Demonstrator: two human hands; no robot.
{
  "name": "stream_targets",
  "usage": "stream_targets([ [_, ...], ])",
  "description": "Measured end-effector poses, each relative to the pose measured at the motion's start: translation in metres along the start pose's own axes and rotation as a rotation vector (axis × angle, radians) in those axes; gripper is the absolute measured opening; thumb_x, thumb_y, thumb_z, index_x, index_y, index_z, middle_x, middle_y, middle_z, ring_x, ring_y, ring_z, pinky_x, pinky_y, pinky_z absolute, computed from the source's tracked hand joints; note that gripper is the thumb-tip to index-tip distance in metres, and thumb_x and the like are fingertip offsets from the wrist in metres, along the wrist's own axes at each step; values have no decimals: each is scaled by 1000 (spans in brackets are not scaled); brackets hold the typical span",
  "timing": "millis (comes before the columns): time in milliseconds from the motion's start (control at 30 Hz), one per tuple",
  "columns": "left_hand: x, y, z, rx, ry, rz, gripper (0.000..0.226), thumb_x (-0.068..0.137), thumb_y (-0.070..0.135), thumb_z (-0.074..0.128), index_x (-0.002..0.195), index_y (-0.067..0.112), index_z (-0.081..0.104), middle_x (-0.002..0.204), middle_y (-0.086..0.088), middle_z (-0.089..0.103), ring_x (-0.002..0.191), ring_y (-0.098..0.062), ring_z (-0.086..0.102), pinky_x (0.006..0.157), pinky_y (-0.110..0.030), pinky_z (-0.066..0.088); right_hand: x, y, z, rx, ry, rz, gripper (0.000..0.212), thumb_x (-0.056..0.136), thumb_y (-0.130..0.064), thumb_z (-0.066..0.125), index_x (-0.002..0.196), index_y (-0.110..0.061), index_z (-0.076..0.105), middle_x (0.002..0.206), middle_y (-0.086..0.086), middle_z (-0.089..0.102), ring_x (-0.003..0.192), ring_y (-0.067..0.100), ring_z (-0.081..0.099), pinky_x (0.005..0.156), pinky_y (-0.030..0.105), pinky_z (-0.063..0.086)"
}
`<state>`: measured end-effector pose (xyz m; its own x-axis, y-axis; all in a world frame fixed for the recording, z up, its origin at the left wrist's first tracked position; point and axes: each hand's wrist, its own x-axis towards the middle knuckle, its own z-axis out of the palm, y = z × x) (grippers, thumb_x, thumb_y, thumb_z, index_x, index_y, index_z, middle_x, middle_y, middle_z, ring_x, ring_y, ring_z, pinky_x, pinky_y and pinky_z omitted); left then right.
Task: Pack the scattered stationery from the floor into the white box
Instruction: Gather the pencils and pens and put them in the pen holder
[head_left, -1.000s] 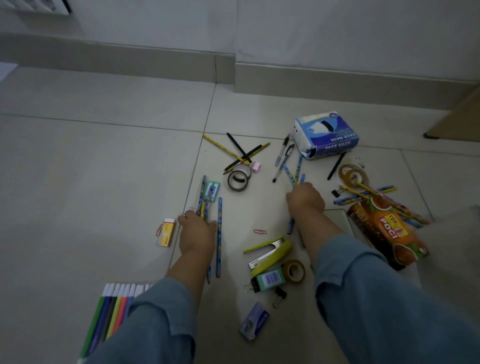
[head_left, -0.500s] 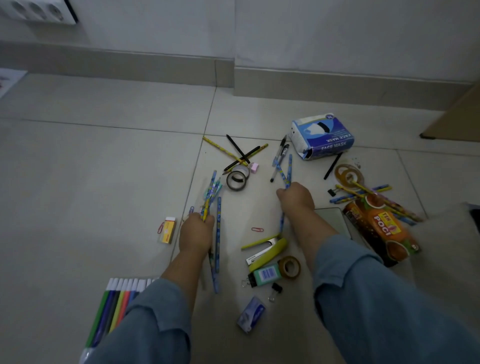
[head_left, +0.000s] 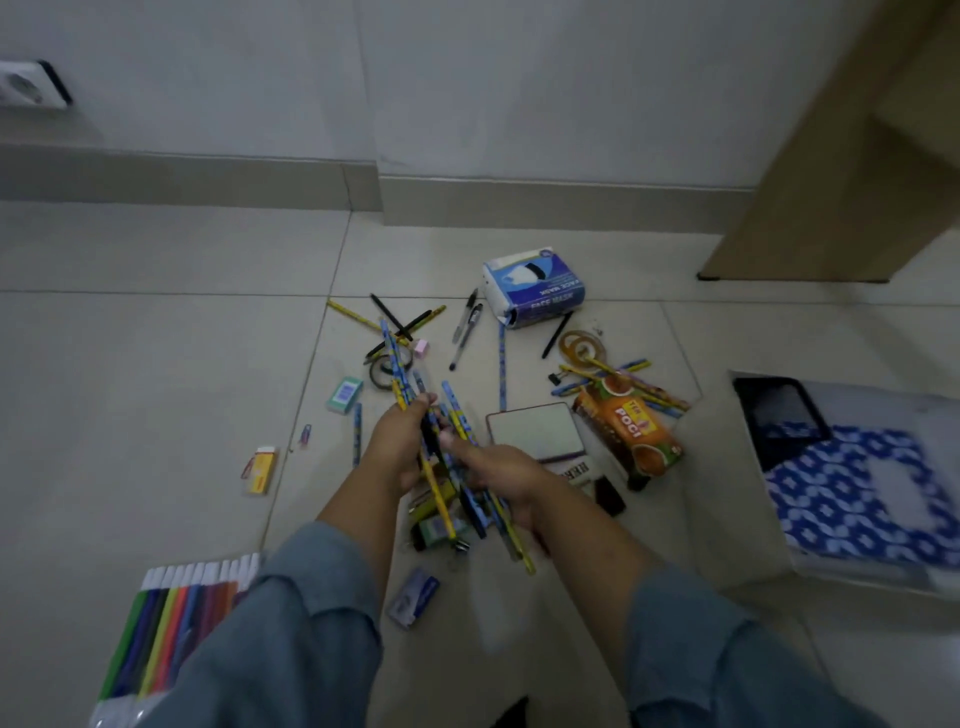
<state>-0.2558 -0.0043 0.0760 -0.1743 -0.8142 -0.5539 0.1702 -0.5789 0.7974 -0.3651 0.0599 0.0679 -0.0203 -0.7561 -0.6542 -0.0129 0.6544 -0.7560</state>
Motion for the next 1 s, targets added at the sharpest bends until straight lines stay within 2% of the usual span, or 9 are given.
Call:
stream_targets([
  [100, -11, -7, 23, -44, -43, 12, 26, 100, 21, 39, 81, 10, 53, 70, -5, 54, 61, -16, 55, 47, -21, 53, -17, 4, -29, -78, -47, 16, 35, 80, -50, 66, 89, -17, 66, 90, -3, 66, 74, 1, 67, 62, 9, 53],
  [200, -19, -9, 50, -13, -62, 36, 32, 100, 23, 39, 75, 9, 53, 72, -7, 56, 66, -19, 56, 55, -27, 55, -29, 1, -52, -48, -52, 38, 48, 71, -54, 72, 101, -17, 67, 102, 3, 65, 89, 17, 63, 78, 33, 52],
  [367, -28, -3, 95, 112, 12, 78, 40, 99, 31, 40, 131, 6, 45, 125, -8, 53, 117, -29, 52, 101, -48, 45, -43, -9, -74, -29, -38, 79, 86, 70, -60, 69, 136, -10, 46, 143, 11, 45, 132, 32, 41, 112, 53, 30],
  [500, -33, -3, 117, 22, -54, 53, 32, 99, 28, 40, 118, 5, 51, 127, -16, 56, 112, -32, 57, 93, -46, 50, -52, -13, -92, 32, -38, 9, 74, 81, -51, 64, 139, -11, 42, 148, 12, 40, 137, 33, 36, 114, 53, 28],
  [567, -36, -3, 122, -77, -86, 30, 30, 100, 25, 38, 117, 5, 52, 123, -17, 59, 106, -30, 59, 84, -43, 52, -54, -12, -103, 54, -22, -2, 68, 83, -45, 63, 136, -6, 46, 138, 13, 51, 127, 31, 48, 110, 50, 37],
  [700, -34, -7, 119, -1, -80, 61, 29, 101, 24, 36, 113, 6, 55, 103, -11, 65, 90, -27, 63, 81, -40, 54, -55, -8, -112, 101, -120, -61, 25, 94, -28, 55, 90, -5, 64, 72, 3, 67, 62, 16, 62, 64, 29, 57],
  [800, -37, -10, 114, 41, -144, 75, 23, 100, 17, 37, 107, 7, 57, 98, -7, 63, 80, -18, 63, 64, -26, 56, -55, -6, -110, 194, -58, -114, 16, 95, -21, 53, 91, -8, 62, 68, 2, 58, 57, 16, 52, 55, 24, 50],
  [900, -36, -17, 109, 121, -200, 79, 29, 101, 14, 34, 122, 4, 51, 108, -8, 60, 97, -23, 59, 81, -31, 49, -51, -5, -111, 310, 45, -165, 9, 97, -16, 48, 95, -11, 56, 63, -1, 44, 51, 11, 39, 50, 22, 38],
  [1000, -39, -25, 106, 371, -189, 140, 26, 101, 18, 33, 111, 10, 56, 73, -4, 49, 57, -16, 43, 52, -25, 38, -47, -6, -114, 398, 145, -211, 8, 96, -19, 51, 98, -12, 54, 54, -5, 37, 43, 7, 32, 46, 21, 34],
])
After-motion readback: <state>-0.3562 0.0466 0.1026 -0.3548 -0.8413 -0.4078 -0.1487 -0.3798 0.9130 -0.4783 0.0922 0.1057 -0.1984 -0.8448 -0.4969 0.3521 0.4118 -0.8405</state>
